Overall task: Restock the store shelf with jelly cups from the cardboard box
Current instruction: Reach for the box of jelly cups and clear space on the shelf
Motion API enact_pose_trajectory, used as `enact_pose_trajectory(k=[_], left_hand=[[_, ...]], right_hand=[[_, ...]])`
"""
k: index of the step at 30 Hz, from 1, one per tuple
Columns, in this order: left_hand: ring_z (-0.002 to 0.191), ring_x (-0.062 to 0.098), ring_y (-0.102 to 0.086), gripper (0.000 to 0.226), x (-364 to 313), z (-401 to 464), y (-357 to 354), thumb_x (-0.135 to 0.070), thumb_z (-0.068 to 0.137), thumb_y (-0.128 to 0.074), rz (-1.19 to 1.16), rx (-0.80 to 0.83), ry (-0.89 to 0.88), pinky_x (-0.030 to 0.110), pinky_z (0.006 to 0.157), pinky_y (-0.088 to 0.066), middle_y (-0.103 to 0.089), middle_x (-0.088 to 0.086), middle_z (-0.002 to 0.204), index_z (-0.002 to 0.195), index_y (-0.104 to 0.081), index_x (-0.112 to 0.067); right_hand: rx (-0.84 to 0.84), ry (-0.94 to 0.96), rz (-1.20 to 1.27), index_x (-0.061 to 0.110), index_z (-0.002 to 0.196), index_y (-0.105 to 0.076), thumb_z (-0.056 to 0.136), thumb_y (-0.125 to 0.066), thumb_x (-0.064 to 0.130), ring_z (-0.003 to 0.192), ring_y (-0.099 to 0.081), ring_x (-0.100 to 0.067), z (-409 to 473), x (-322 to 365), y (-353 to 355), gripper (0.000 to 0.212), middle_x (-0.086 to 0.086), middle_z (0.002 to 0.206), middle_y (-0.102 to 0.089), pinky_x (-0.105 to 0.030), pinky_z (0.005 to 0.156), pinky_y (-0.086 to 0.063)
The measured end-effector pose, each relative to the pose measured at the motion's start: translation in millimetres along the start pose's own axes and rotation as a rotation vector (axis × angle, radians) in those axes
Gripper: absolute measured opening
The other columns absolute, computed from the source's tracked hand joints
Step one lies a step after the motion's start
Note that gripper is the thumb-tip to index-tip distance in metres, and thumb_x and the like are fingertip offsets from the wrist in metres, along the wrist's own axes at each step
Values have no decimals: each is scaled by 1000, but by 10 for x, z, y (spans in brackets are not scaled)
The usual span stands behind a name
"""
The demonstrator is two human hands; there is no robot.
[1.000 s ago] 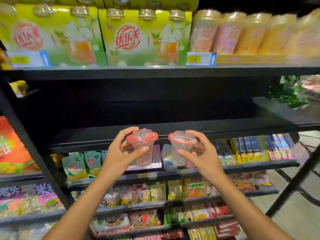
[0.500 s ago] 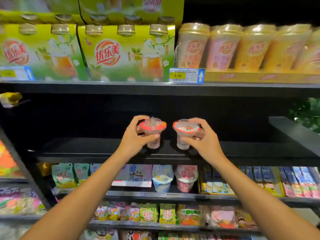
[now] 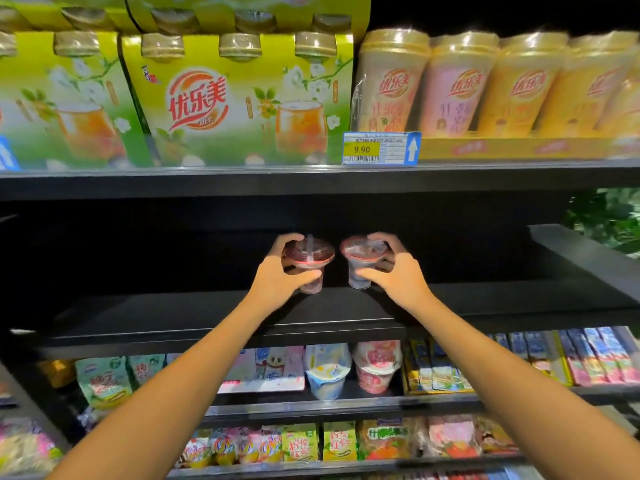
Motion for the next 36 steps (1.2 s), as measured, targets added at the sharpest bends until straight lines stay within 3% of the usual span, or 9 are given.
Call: enact_pose_trajectory(k=[3,5,9,15,20,25,31,34,36], left_hand=[[124,11,-53,77,-27,-52,29,-22,74,-89,239,-11,-80,33,112,-44,-44,2,144,138,-48,-35],[131,14,-46,78,-94,-97,50,-19,74,-89,382,-39,-176,31,115,-38,-32,3,148,141,-50,-28],[120,18,-60,74,-95,-25,-1,-18,81,-84,427,2,-161,39,105,-51,-45,4,145,145,-47,-27],[116,22,-60,72,47,286,-190,-9,78,-82,397,13,-148,43,101,-54,-41,0,140,137,-47,-32],[122,27,-57,69,140,644,-342,-3,75,-83,413,-59,-181,48,103,-51,-43,1,138,133,-51,-24],[119,22,-59,67,197,903,-431,-5,78,-81,407,-154,-202,47,102,-51,-50,-2,132,134,-52,-27],[123,20,-57,71,293,1136,-497,-12,82,-79,441,-187,-181,47,101,-52,-53,-4,132,139,-45,-36],[141,24,-41,84,323,1146,-531,-17,85,-77,505,-122,-153,51,111,-43,-40,0,153,152,-32,-37],[154,27,-14,99,311,1085,-562,-24,85,-77,606,-35,-144,53,122,-24,-12,0,168,160,-13,-36]], right_hand=[[-65,58,-252,25,138,-52,76,-88,22,132,-49,-15,-78,25,38,71,-1,138,-52,-22,105,-44],[-96,182,-441,28,143,-49,75,-89,25,140,-33,-17,-132,139,40,79,-3,150,-37,-29,112,-36],[-91,259,-652,23,139,-55,78,-85,25,136,-38,-21,-63,243,37,68,2,147,-44,-36,104,-48],[-55,238,-610,20,134,-58,78,-83,13,130,-43,-24,259,15,87,62,1,145,-45,-28,101,-37],[-95,222,-631,21,133,-59,74,-85,8,129,-45,-27,653,-205,121,65,1,144,-47,-33,103,-41],[-129,226,-601,25,135,-57,75,-84,11,130,-45,-23,996,-384,106,67,4,144,-48,-24,100,-34],[-177,257,-548,25,134,-58,74,-83,7,130,-47,-23,1204,-493,84,67,4,143,-50,-30,99,-42],[-141,223,-588,26,145,-49,80,-81,9,140,-39,-25,1183,-497,75,74,3,155,-40,-40,110,-43],[-58,199,-624,28,156,-33,82,-81,14,150,-24,-27,1117,-511,51,89,2,166,-21,-40,116,-32]])
Point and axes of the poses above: each hand's wrist, its own z-axis towards the middle knuckle, its own y-axis out of the back of the hand, x = y × z, the point moved 9 cm from there along z, towards the middle knuckle
